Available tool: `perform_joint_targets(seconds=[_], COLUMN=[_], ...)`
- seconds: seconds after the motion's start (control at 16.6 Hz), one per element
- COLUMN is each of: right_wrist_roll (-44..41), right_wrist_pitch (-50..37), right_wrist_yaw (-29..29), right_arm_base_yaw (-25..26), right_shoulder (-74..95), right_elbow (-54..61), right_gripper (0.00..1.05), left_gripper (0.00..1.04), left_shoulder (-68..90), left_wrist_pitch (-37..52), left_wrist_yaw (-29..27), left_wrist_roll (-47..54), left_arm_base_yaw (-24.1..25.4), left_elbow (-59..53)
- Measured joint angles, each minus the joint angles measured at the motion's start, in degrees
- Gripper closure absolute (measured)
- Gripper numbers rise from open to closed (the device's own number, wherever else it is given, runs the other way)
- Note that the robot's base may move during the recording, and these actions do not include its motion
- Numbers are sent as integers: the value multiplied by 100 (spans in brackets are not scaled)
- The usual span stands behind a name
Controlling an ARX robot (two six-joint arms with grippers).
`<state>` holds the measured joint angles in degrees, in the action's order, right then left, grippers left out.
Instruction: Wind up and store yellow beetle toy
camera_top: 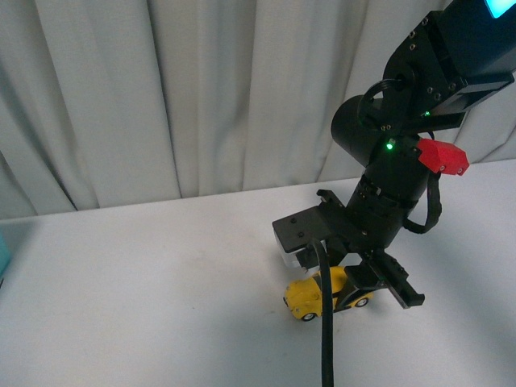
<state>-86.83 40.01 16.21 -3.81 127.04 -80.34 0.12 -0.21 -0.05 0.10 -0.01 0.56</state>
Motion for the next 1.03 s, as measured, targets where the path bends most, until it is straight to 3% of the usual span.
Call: perform_joint_targets(seconds=[1.03], right_wrist_roll=[-525], right_wrist_pitch=[-321], right_wrist_yaw=[352], right_arm_base_yaw=[323], right_shoulder=[-7], right_elbow=[223], right_gripper=[63], left_gripper=[7], left_shoulder=[0], left_wrist_pitch=[2], left_wrist_yaw=[0], left_wrist_roll=[0], left_arm_base_yaw=[0], left_elbow=[0])
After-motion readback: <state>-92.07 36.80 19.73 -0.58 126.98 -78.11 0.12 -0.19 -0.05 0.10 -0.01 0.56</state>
